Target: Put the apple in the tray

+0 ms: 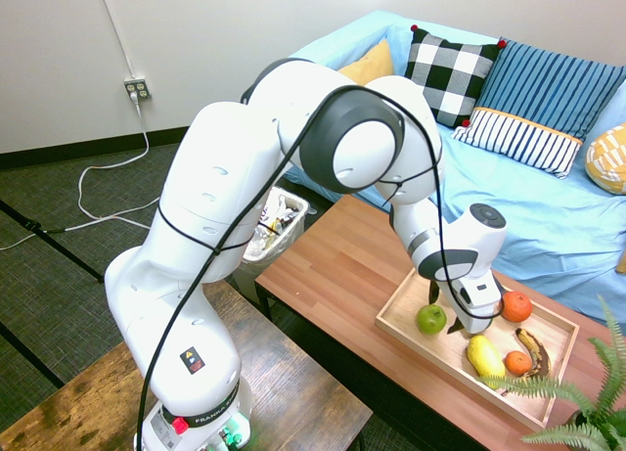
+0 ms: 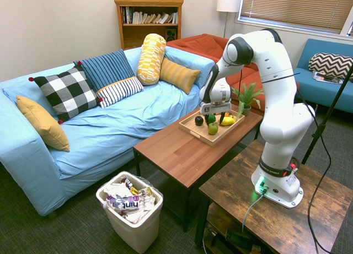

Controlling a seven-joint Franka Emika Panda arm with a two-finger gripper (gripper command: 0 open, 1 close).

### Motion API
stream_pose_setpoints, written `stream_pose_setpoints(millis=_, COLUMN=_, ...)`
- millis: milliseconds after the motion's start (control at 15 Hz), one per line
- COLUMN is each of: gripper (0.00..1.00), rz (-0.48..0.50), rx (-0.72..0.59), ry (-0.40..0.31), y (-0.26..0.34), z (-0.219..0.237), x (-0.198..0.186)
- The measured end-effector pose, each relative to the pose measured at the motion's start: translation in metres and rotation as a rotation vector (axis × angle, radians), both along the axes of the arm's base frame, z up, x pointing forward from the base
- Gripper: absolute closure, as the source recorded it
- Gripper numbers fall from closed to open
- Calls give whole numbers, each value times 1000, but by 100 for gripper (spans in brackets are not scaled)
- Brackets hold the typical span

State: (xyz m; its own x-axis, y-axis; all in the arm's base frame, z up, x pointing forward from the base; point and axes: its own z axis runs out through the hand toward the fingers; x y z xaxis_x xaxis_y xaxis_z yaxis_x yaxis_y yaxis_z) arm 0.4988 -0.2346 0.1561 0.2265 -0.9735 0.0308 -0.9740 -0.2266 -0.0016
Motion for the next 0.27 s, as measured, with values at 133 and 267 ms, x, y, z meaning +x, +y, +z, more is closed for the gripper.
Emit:
stream_pose_setpoints(millis=133, gripper=0, rz=-1, rx=-2, ry=-43, y=-4, z=32, x=-7)
stream_pose_setpoints(millis=267, gripper=0, rz=1, rx=1, ry=-78, y=-5, z=60, x=-20)
